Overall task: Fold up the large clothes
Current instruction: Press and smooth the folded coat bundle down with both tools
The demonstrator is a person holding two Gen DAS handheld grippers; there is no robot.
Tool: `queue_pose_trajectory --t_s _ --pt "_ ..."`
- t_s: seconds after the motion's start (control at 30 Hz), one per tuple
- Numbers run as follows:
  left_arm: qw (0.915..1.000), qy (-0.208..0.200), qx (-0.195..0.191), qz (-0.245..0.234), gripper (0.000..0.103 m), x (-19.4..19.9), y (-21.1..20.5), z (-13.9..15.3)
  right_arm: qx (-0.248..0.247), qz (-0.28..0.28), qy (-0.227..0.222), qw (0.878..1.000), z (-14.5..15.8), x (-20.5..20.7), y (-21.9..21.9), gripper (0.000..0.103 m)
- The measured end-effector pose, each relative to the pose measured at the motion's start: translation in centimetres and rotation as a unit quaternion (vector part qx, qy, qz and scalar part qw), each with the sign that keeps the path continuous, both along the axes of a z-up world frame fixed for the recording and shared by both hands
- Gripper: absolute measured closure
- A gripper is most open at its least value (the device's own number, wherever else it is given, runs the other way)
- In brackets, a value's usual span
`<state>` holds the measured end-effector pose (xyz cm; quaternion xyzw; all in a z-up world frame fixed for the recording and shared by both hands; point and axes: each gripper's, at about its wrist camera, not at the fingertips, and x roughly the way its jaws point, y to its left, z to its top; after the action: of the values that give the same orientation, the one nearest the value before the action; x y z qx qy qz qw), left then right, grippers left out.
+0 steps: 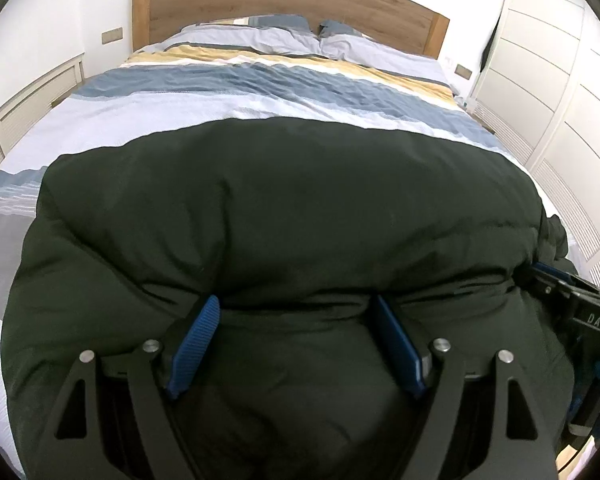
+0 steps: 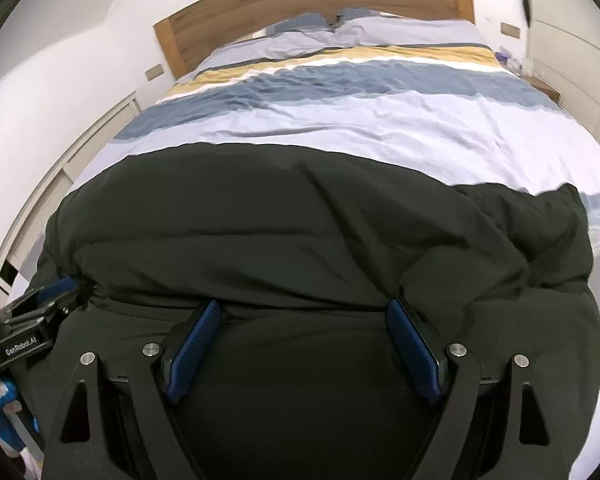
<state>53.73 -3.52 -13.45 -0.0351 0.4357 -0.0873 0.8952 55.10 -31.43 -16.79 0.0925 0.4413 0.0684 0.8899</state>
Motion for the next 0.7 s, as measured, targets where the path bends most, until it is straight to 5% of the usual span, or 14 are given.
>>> queue_pose_trajectory --t_s 0.27,0.5,0.7 --pt "0.9999 -0.005 0.004 0.009 0.024 -1.8 0.5 0.8 -0.041 -0.023 -0.001 0.999 1.4 -2.2 -0.2 0.02" --pt "0.9979 -0.054 0.003 0.037 0.024 -7.1 2.6 2.5 -0.048 0.032 -0.049 0.997 3.9 -7.0 2.7 0.02" --pt "0.9977 -0.032 0.011 0.059 0.023 -9.2 5.6 1.7 -0.048 0.066 -0.04 0.996 2.7 -8.4 2.7 0.019"
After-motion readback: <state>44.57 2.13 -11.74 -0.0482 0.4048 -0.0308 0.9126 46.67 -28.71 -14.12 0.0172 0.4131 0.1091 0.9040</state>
